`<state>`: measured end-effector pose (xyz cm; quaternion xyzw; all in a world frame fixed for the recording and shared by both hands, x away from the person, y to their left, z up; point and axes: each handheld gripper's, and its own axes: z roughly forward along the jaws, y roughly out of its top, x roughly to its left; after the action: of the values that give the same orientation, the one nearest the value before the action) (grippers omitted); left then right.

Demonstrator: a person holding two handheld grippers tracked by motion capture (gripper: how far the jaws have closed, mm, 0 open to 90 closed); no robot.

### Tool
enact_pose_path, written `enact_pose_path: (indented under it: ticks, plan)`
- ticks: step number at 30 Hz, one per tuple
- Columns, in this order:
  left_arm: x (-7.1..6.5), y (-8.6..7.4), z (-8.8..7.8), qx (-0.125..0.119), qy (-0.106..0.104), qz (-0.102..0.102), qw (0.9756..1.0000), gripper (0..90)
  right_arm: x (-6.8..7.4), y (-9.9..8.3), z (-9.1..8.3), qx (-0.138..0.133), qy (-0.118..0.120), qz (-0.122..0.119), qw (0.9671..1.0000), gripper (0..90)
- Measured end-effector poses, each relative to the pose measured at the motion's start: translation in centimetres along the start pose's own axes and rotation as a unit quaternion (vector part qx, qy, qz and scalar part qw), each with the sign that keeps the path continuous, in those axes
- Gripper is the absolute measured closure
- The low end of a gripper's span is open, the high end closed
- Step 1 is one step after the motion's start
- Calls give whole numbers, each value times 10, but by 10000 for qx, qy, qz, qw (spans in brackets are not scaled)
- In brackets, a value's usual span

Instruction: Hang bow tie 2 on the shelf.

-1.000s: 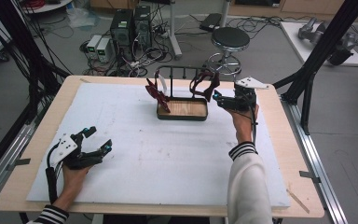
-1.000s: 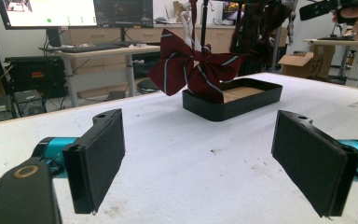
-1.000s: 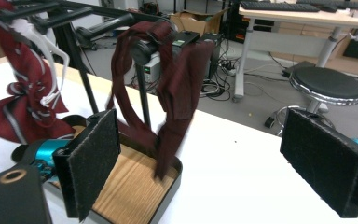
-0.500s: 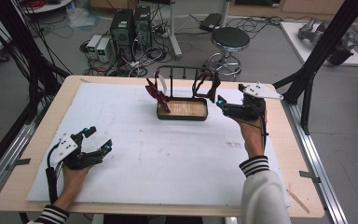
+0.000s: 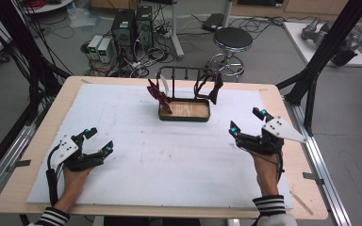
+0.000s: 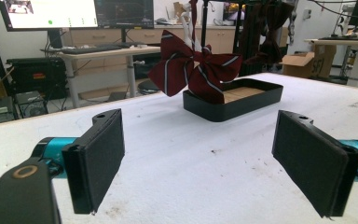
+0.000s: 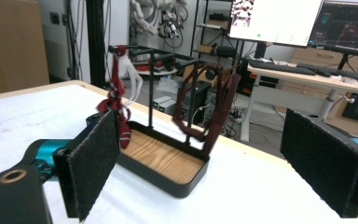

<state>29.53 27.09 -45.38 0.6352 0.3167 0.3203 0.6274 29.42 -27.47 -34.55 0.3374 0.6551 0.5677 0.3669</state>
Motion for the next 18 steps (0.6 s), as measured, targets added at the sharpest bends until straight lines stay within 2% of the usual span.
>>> enact_pose_path:
  ticks: [5,7,16,18]
  plan:
    - [0,0,-1,-21,1,13,10000,172,8,-21,-19,-239,-16,30,9997,113]
    - [0,0,-1,-41,8,12,10000,171,11,-31,-25,-303,-31,151,9994,113]
    - [-1,0,-2,-42,15,13,10000,171,18,-80,-32,-259,-239,279,9990,113]
    - [-2,0,-2,-50,21,18,10000,171,20,-89,-32,-247,-201,344,9989,113]
